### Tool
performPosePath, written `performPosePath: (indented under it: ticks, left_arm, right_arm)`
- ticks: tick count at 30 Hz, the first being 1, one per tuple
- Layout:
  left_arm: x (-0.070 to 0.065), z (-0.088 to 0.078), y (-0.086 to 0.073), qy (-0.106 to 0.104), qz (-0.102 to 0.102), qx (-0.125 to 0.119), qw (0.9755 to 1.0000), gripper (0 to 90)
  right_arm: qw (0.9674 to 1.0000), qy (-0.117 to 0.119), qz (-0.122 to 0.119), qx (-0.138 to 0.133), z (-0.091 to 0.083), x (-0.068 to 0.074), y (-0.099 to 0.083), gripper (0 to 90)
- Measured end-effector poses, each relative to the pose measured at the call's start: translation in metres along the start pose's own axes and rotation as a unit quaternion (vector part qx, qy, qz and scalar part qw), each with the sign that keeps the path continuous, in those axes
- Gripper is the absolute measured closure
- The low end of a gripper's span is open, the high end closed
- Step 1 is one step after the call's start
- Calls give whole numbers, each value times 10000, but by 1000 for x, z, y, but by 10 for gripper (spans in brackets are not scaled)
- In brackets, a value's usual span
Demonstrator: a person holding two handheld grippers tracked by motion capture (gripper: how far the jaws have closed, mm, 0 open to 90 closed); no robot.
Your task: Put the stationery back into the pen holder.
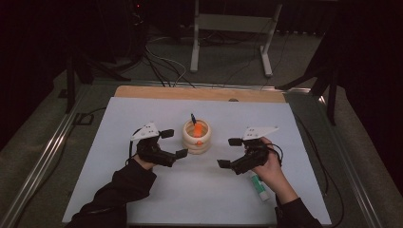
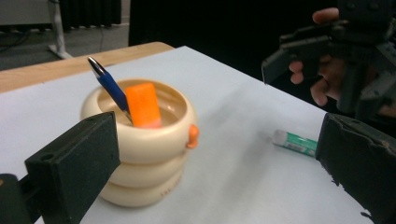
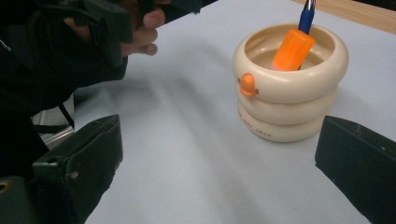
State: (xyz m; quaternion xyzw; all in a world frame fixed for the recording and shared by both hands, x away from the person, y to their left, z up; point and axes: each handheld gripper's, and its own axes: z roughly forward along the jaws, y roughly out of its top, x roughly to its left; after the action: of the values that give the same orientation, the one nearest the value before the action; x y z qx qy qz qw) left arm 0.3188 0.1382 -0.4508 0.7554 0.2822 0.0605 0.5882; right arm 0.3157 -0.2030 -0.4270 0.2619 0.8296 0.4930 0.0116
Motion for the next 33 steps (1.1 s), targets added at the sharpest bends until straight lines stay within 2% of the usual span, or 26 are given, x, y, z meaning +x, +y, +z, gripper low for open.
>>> performPosePath:
  ticks: [7,14,20,27,33]
  left_arm:
    - [-5,-6,-11,-65,-27,13,10000,3]
    - [-8,-9,-20,-106,-30,-18,9999,3]
    - [-13,-11,-25,-124,-3,2,9999,3]
    - [-16,-15,-29,-147,-10,-43,9999,3]
    - [-17,-18,-32,-152,-30,-55,9999,3]
  right_arm:
    - [9997,-184,70,-132,-12,3,-5,9]
    - [9991,-380,90,-145,-21,5,-13,8]
    - [9976,-616,165,-260,-27,9,-22,8]
    - [9962,-828,210,-178,-30,14,-35,8]
    - [9934,-1061,358,-265,-37,18,-45,8]
